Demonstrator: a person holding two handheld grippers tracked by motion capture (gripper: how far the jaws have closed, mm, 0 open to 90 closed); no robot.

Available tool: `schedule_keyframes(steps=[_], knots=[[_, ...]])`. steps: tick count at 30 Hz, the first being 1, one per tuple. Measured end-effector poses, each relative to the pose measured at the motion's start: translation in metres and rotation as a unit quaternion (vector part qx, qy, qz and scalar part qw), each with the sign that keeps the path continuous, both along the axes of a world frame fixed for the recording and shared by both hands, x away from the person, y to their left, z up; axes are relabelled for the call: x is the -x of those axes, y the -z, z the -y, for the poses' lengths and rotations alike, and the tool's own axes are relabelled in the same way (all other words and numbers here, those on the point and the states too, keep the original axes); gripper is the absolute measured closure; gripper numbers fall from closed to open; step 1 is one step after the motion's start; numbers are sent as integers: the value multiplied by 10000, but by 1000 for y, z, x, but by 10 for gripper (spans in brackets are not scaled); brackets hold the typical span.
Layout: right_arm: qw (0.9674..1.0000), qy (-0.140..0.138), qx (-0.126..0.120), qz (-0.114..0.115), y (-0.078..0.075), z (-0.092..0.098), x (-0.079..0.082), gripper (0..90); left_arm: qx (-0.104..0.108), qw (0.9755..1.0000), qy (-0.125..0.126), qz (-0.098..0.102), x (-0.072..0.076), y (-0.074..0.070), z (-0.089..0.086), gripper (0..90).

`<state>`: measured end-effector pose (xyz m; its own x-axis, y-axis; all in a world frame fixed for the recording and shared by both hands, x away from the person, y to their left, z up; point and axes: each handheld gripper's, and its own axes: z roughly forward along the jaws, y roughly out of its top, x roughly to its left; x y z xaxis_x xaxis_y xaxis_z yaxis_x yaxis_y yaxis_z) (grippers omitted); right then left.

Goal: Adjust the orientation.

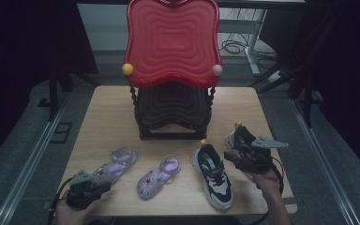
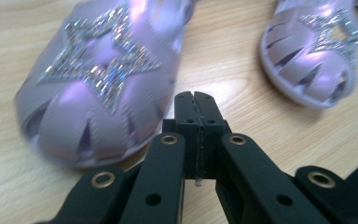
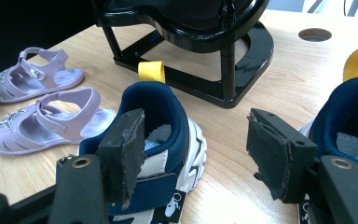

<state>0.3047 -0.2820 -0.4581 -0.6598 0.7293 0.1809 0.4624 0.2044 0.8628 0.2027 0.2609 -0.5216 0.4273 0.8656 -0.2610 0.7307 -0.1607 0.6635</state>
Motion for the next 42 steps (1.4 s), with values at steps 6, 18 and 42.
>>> schedule_keyframes(steps=[6,18,42], knots=[[10000,-21,8,1,1,0,0,374,-91,9999,-135,-11,0,3,-5,900],[10000,-10,43,-31,4,1,0,374,-301,9986,-441,23,-5,-2,-21,900],[9999,49,94,-63,7,3,1,376,-347,9978,-554,-79,-42,0,-45,898]])
